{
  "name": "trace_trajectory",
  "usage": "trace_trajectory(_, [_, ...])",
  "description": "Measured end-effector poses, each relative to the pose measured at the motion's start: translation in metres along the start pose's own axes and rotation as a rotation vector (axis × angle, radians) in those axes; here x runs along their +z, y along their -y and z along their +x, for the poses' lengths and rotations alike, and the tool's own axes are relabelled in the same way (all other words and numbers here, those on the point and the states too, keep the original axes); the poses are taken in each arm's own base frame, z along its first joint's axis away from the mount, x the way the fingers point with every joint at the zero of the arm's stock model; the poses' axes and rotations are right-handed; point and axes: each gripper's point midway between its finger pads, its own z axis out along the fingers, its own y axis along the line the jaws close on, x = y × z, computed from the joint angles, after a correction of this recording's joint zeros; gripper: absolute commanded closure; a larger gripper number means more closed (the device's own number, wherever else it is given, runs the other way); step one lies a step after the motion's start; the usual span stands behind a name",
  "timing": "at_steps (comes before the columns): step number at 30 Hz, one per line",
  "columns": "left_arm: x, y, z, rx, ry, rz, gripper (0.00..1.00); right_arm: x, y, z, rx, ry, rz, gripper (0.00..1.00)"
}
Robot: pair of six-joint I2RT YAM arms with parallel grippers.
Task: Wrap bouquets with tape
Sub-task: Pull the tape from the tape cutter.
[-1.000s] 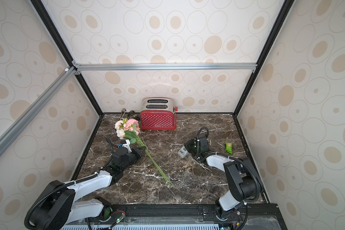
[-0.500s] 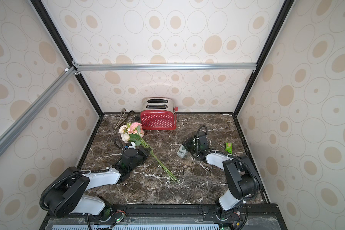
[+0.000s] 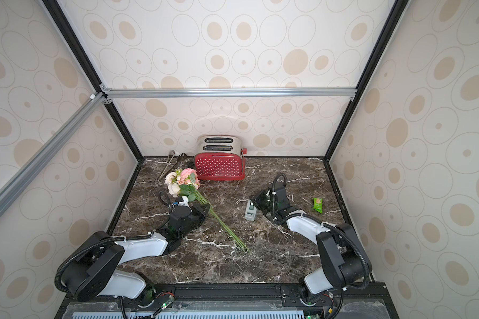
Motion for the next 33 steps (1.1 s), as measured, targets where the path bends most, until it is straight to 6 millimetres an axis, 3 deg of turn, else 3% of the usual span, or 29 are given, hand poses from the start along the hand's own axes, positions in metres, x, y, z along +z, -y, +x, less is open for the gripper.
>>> trace_trajectory(11, [0.001,-0.001,0.005,-0.008,0.008,-0.003,1.0,0.003,0.008,0.022,-0.002,-0.044,-0.003,1.0])
trace_trajectory(21, [0.019,0.008,0.036,-0.03,0.018,-0.019,1.0,0.002,0.004,0.031,0.004,-0.098,-0.041,1.0])
trace_trajectory(29, [0.033,0.005,0.065,-0.068,0.041,-0.03,1.0,-0.001,0.011,0.043,0.014,-0.164,-0.037,1.0])
trace_trajectory(33, [0.035,0.013,0.073,-0.078,0.061,-0.02,1.0,-0.004,0.021,0.051,0.02,-0.198,-0.03,1.0])
